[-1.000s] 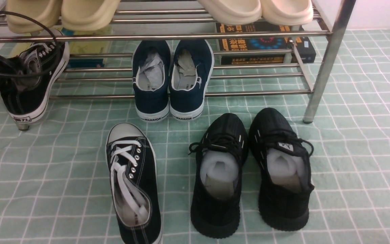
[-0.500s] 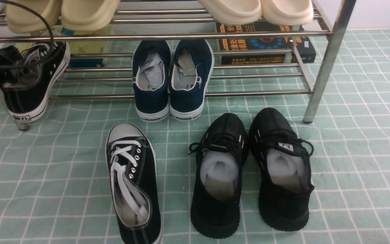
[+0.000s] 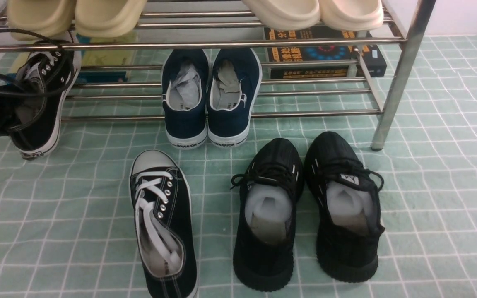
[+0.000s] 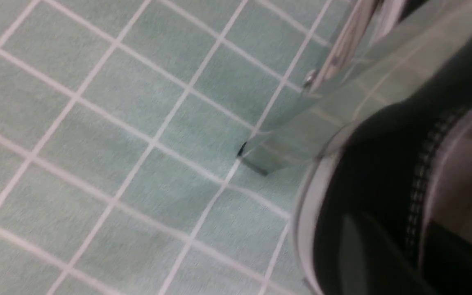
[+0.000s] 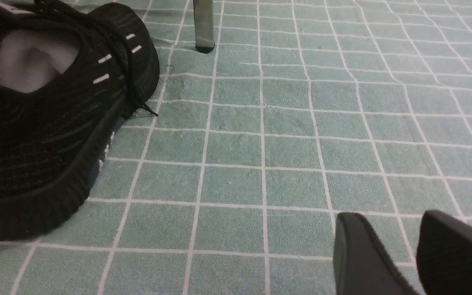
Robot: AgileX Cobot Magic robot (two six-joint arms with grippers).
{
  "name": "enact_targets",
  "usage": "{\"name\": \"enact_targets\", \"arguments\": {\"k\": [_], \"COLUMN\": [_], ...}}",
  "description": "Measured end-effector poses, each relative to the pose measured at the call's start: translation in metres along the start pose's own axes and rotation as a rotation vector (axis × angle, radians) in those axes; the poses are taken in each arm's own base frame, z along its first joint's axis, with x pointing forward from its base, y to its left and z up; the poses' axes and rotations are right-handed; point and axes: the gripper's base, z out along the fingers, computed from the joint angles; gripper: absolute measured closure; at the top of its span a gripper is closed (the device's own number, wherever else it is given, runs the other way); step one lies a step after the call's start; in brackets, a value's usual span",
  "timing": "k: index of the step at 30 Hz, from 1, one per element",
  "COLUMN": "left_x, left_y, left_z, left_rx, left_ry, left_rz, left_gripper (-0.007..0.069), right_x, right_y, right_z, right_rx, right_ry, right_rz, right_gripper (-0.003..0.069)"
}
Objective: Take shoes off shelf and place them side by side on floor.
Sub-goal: 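Grasp the leftmost shoe on the bottom shelf of the shoe rack with the left gripper, then set the held shoe down on the floor in front of the rack with the left gripper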
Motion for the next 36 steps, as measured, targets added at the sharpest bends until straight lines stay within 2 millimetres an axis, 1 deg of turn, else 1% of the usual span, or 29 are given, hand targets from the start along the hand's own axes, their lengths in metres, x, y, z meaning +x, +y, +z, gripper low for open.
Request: {"name": "enact_targets", "arguments": {"k": [2, 3, 4, 5, 6, 8, 9, 12, 14, 15, 16, 17, 18, 19, 21, 22, 23, 27, 30, 33, 36], "left_x": [0.002, 0.002, 0.003, 0.003, 0.003, 0.004, 0.008, 0.016, 0.027, 0.029, 0.039, 0.040, 0.052, 0.058, 0.073, 0.074, 0.086, 0.103, 0.110, 0.112, 0.115], "left_y": [-0.001, -0.002, -0.002, -0.002, -0.003, -0.003, -0.002, -0.001, 0.002, 0.002, 0.006, 0.007, 0.012, 0.015, 0.020, 0.021, 0.025, 0.028, 0.027, 0.025, 0.016], "left_z": [-0.011, -0.021, -0.034, -0.037, -0.056, -0.080, -0.097, -0.121, -0.136, -0.136, -0.140, -0.140, -0.140, -0.140, -0.137, -0.137, -0.132, -0.121, -0.115, -0.114, -0.113], "left_rx": [-0.008, -0.012, -0.019, -0.023, -0.032, -0.047, -0.054, -0.065, -0.073, -0.074, -0.090, -0.093, -0.115, -0.123, -0.141, -0.142, -0.144, -0.117, -0.087, -0.064, -0.042], "left_ry": [0.048, 0.079, 0.115, 0.131, 0.147, 0.169, 0.191, 0.251, 0.286, 0.288, 0.306, 0.308, 0.324, 0.326, 0.338, 0.338, 0.349, 0.362, 0.358, 0.360, 0.363], "left_rz": [0.026, 0.045, 0.064, 0.071, 0.093, 0.118, 0.130, 0.136, 0.120, 0.118, 0.095, 0.092, 0.057, 0.039, -0.003, -0.011, -0.043, -0.090, -0.124, -0.148, -0.125], "left_gripper": [0.0603, 0.0608, 0.0610, 0.0610, 0.0611, 0.0612, 0.0613, 0.0613, 0.0613, 0.0613, 0.0613, 0.0613, 0.0613, 0.0613, 0.0613, 0.0613, 0.0613, 0.0613, 0.0613, 0.0613, 0.0613], "right_x": [0.000, 0.000, 0.000, 0.000, 0.000, 0.000, 0.000, 0.000, 0.000, 0.000, 0.000, 0.000, 0.000, 0.000, 0.000, 0.000, 0.000, 0.000, 0.000, 0.000, 0.000], "right_y": [0.000, 0.000, 0.000, 0.000, 0.000, 0.000, 0.000, 0.000, 0.000, 0.000, 0.000, 0.000, 0.000, 0.000, 0.000, 0.000, 0.000, 0.000, 0.000, 0.000, 0.000], "right_z": [0.000, 0.000, 0.000, 0.000, 0.000, 0.000, 0.000, 0.000, 0.000, 0.000, 0.000, 0.000, 0.000, 0.000, 0.000, 0.000, 0.000, 0.000, 0.000, 0.000, 0.000], "right_rx": [0.000, 0.000, 0.000, 0.000, 0.000, 0.000, 0.000, 0.000, 0.000, 0.000, 0.000, 0.000, 0.000, 0.000, 0.000, 0.000, 0.000, 0.000, 0.000, 0.000, 0.000], "right_ry": [0.000, 0.000, 0.000, 0.000, 0.000, 0.000, 0.000, 0.000, 0.000, 0.000, 0.000, 0.000, 0.000, 0.000, 0.000, 0.000, 0.000, 0.000, 0.000, 0.000, 0.000], "right_rz": [0.000, 0.000, 0.000, 0.000, 0.000, 0.000, 0.000, 0.000, 0.000, 0.000, 0.000, 0.000, 0.000, 0.000, 0.000, 0.000, 0.000, 0.000, 0.000, 0.000, 0.000], "right_gripper": [0.0420, 0.0420, 0.0420, 0.0420, 0.0420, 0.0420, 0.0420, 0.0420, 0.0420, 0.0420, 0.0420, 0.0420, 0.0420, 0.0420, 0.0420, 0.0420, 0.0420, 0.0420, 0.0420, 0.0420, 0.0420]}}
